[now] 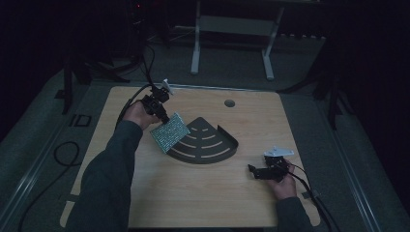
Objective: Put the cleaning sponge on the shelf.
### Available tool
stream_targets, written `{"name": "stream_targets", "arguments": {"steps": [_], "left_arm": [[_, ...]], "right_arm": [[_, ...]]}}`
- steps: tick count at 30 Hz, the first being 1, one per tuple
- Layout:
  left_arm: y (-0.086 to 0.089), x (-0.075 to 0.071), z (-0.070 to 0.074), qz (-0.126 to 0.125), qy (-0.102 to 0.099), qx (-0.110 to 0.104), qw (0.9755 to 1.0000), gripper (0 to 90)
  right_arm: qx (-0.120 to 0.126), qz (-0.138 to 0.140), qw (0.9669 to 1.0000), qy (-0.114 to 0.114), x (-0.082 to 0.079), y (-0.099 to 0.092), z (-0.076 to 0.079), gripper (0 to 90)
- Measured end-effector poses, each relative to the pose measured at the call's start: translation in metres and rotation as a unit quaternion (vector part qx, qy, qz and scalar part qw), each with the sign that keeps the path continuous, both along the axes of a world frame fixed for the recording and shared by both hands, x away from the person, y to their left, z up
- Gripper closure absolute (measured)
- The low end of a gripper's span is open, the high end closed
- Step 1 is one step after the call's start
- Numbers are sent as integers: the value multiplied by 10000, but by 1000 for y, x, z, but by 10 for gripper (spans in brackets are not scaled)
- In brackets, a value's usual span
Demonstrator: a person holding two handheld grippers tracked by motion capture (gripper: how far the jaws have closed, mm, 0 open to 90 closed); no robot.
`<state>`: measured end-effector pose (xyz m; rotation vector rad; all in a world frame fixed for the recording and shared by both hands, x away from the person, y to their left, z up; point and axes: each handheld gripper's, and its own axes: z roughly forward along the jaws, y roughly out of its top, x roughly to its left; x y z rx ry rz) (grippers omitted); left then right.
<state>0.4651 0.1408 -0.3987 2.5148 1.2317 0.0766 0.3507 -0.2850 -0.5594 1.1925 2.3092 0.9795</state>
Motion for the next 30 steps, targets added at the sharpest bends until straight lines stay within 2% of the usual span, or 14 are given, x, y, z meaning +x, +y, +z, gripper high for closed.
{"name": "stream_targets", "arguments": {"steps": [10,22,30], "left_arm": [[-14,10,-9,17,-11,81,10000,900],[-28,18,-17,-5,-55,81,10000,900],[-33,24,-22,16,-71,109,9999,900]], "right_arm": [[3,-1,10000,1,0,0,0,132],[-1,3,10000,-1,0,0,0,132],[-3,5,10000,0,0,0,0,132]]}}
